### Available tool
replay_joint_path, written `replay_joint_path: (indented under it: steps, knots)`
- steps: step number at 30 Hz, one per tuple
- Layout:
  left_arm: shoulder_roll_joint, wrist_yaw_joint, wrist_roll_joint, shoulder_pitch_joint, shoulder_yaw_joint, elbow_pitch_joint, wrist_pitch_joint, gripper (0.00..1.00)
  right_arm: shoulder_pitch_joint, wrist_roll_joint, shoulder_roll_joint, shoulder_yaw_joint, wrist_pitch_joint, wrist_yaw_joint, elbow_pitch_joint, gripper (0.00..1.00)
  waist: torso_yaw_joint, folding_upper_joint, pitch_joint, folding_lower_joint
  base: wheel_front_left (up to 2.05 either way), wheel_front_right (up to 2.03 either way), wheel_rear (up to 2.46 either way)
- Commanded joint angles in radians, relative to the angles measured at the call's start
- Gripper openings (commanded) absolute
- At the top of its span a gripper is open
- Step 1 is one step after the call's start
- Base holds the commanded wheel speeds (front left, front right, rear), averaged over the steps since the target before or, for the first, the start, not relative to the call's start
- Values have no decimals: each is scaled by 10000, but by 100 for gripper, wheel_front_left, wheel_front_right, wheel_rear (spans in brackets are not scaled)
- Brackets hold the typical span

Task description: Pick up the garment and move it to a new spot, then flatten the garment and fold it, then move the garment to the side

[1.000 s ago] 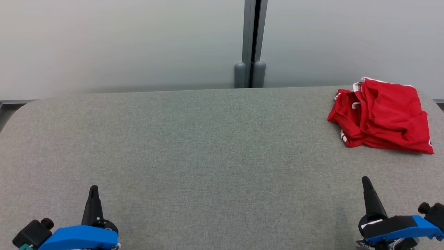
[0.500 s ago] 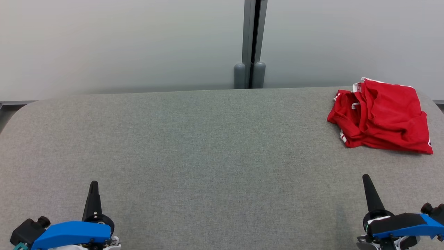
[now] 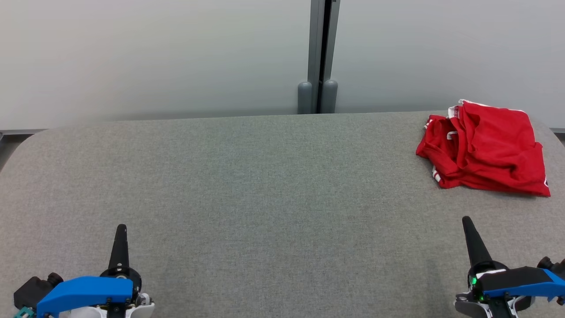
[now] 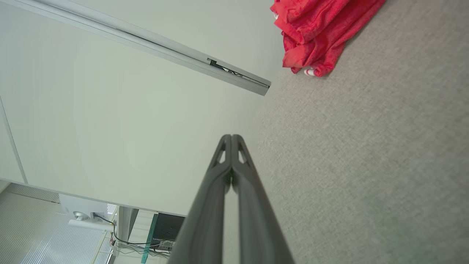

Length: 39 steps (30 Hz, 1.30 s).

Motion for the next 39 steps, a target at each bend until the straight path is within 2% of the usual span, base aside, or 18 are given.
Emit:
replay_joint_path:
  steps: [1, 39]
  knots:
    - [6, -71, -198, -248, 78, -104, 51, 0, -184, 210, -80, -25, 40, 5, -127, 0, 0, -1, -3, 0, 0, 0, 0]
    - [-59, -241, -3418, -617, 238, -76, 841, 0, -344, 3334, -96, -152, 780, 7, -241, 0, -14, -1, -95, 0, 0, 0, 0]
